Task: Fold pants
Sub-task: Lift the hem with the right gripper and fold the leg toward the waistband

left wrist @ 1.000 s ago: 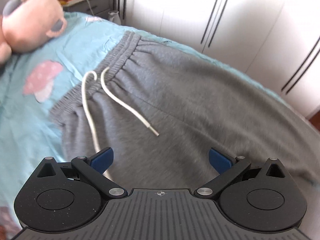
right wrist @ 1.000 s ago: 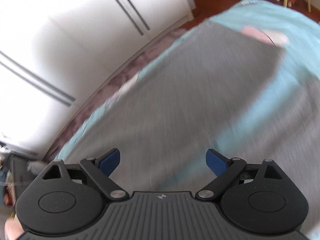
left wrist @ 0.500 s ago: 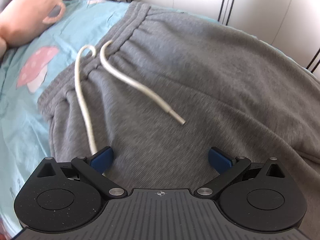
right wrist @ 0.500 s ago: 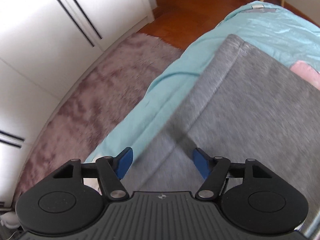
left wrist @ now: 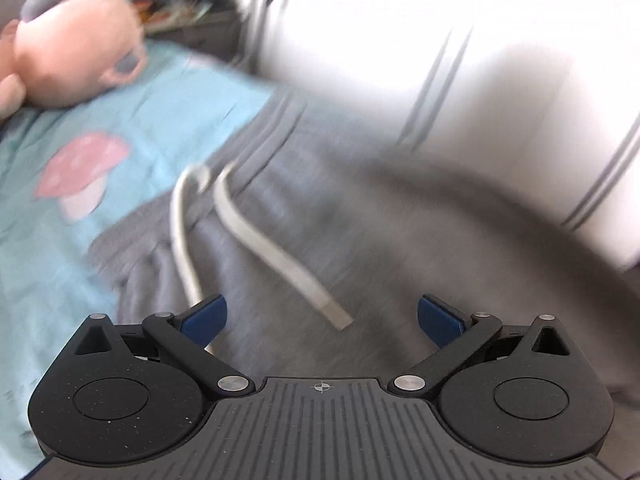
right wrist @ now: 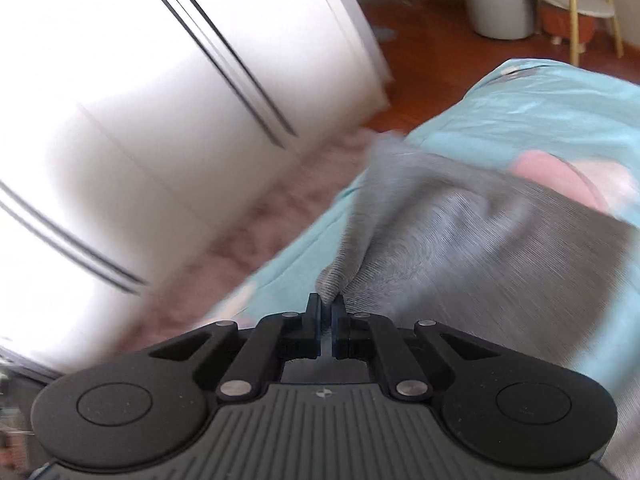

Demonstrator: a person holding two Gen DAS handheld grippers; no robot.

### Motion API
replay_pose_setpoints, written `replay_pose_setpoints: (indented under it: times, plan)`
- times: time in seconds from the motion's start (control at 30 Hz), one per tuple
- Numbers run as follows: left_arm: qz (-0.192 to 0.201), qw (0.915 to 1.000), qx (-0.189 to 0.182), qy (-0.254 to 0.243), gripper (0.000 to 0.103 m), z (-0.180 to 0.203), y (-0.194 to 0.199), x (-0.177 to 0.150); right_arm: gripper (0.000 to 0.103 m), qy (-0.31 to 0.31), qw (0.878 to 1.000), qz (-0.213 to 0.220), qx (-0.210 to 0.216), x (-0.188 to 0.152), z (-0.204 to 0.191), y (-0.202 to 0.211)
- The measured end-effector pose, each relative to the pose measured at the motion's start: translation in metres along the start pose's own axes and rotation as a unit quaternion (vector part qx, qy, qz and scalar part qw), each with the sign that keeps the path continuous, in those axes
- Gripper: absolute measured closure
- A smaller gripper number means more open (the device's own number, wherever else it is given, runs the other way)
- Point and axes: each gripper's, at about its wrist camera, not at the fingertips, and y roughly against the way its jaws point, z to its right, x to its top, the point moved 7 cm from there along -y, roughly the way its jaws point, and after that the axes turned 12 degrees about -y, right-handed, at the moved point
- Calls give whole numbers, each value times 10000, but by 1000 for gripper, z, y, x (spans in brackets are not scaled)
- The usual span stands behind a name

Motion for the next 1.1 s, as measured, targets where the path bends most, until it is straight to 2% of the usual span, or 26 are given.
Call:
replay_pose_setpoints:
  times: [0.03,0.1,0.17,0.2,0.23,0.3,0.37,0.43,0.5,0.57,0.63,0.67,0.7,0.73,0.77,0.83,0.9,1.1]
  plan:
    - [136,9997,-197,56,0,-1,8,3,99,-40,9997,31,244,-10,12,33]
    - [155,9991,-377,82,0,-4,17,7,101,-29,9985,216,507,-35,45,96]
    - [235,9988,-414,102,0,-7,22,10,103,39,9987,358,348,-66,85,142]
    - [255,9986,-450,116,0,-7,21,12,103,38,9988,469,148,-83,113,157]
    - [211,9982,-544,120,0,-5,17,15,103,91,9985,492,-228,-97,137,162]
    - [-173,9959,-879,100,0,5,-2,23,103,-42,9957,275,-887,-116,182,157]
    - [-354,9930,-1116,122,0,16,-19,36,98,-340,9932,69,-1108,-126,209,151]
    - [-425,9912,-1230,227,0,21,-39,58,96,-302,9935,94,-1097,-128,212,147]
    - [-554,9860,-1501,480,0,28,-60,81,84,-202,9944,184,-1020,-129,206,142]
    - [-767,9789,-1693,849,0,32,-90,98,56,-83,9958,207,-891,-132,200,133]
    - [-1051,9756,-1651,997,1,32,-127,108,43,0,9963,295,-803,-134,192,127]
    - [-1178,9758,-1504,1060,4,29,-140,109,36,40,9964,328,-779,-134,189,124]
    - [-1288,9763,-1339,1109,18,24,-155,113,33,37,9966,354,-746,-133,187,121]
    - [-1353,9759,-1277,1143,26,21,-165,115,26,22,9969,371,-693,-135,189,120]
    - [-1393,9751,-1231,1205,25,16,-174,119,19,5,9974,370,-624,-137,191,120]
    - [-1373,9764,-1121,1231,21,8,-188,129,14,-35,9985,343,-437,-140,193,123]
    - [-1434,9788,-891,1161,21,-1,-203,136,12,-48,9988,329,-349,-139,194,118]
    - [-1535,9781,-709,1214,29,-8,-231,156,14,-69,9982,299,-511,-131,188,112]
